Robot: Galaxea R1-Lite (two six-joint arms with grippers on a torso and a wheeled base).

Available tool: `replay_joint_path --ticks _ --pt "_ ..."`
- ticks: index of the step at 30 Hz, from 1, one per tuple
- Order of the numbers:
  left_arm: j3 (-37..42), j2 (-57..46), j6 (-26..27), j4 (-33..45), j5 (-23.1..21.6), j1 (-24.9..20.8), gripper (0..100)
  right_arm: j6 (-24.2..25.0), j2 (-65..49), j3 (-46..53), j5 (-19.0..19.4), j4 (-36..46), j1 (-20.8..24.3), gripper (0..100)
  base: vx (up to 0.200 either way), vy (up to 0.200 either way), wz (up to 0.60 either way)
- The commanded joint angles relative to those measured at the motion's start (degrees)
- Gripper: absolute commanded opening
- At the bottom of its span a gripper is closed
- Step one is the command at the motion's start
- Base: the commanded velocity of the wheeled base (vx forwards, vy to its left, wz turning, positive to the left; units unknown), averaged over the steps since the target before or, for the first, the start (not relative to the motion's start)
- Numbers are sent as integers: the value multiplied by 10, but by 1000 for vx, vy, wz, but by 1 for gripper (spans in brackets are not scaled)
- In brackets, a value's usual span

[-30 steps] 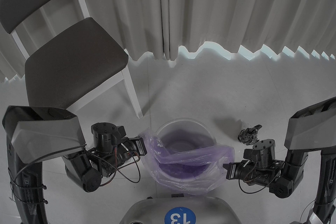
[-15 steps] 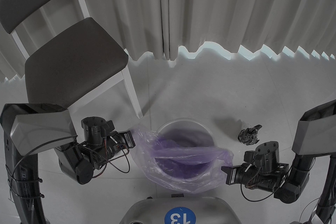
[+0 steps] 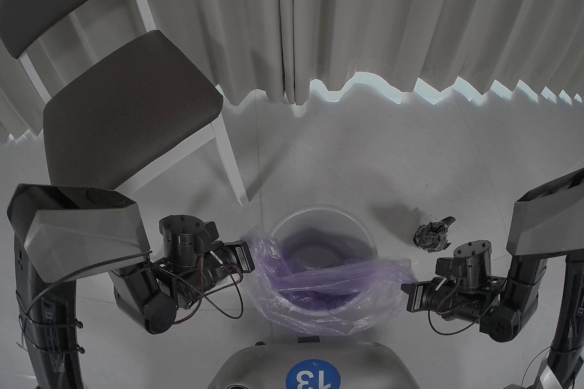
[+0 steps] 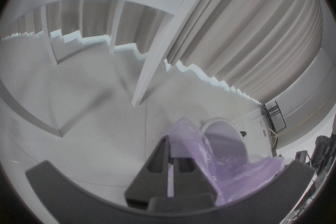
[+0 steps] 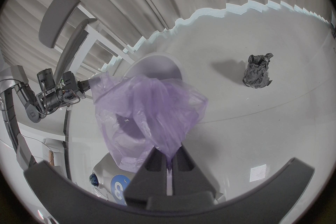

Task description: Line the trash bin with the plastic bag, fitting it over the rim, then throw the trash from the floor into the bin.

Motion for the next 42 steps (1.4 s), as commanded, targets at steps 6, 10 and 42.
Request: replay_joint_path --ticks 6,10,42 --pt "-10 29 -7 -22 12 -24 0 -10 32 -34 39 -1 -77 0 0 0 0" --pt "-18 49 -7 -43 22 -23 0 -7 58 -41 49 -5 -78 0 0 0 0" --pt "-30 75 -6 -52 43 -5 0 -8 110 15 30 -145 -33 100 0 0 0"
